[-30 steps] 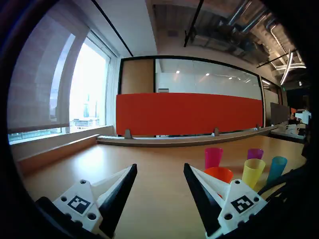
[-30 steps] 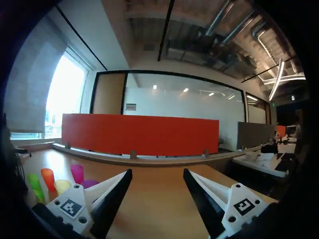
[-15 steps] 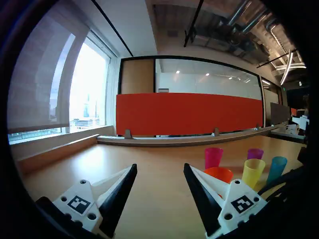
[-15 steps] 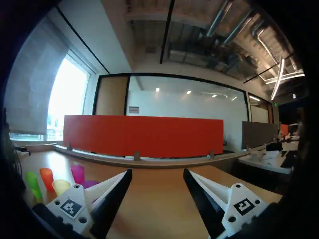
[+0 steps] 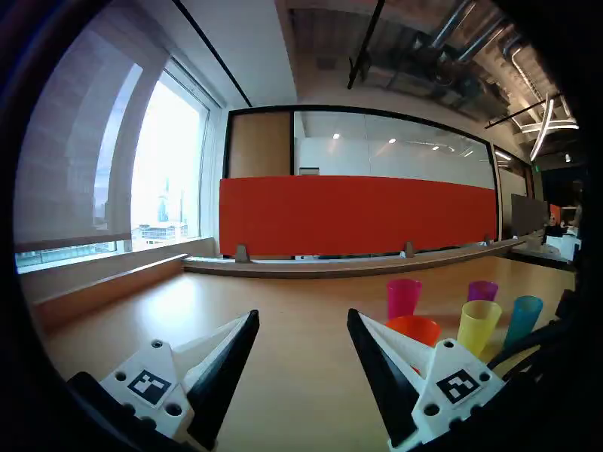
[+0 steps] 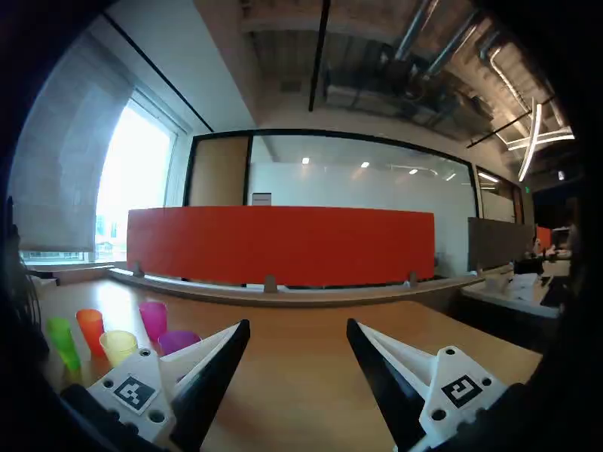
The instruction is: Pour water
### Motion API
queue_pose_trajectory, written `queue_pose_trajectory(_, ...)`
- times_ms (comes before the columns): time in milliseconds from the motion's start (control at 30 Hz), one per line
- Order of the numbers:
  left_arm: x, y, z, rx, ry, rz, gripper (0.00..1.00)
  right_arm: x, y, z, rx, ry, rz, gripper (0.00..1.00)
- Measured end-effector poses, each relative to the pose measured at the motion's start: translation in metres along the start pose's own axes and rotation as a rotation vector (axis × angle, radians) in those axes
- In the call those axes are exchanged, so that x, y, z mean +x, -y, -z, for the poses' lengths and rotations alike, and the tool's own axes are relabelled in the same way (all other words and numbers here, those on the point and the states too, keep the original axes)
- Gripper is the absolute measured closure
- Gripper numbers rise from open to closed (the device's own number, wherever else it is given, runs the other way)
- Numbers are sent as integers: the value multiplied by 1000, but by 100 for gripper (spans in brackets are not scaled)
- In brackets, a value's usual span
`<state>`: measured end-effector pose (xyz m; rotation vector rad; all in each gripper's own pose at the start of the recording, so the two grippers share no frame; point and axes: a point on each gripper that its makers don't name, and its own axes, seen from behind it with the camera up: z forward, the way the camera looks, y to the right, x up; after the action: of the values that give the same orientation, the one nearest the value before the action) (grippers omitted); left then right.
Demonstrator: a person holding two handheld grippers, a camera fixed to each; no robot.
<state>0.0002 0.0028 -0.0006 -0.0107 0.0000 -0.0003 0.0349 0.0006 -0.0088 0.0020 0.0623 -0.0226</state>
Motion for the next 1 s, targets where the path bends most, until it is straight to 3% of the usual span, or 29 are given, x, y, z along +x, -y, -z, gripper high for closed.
queue_pose_trajectory(1000,0,0,0,0,0,0,14,-30,-1,-6,-5,44,-19,1)
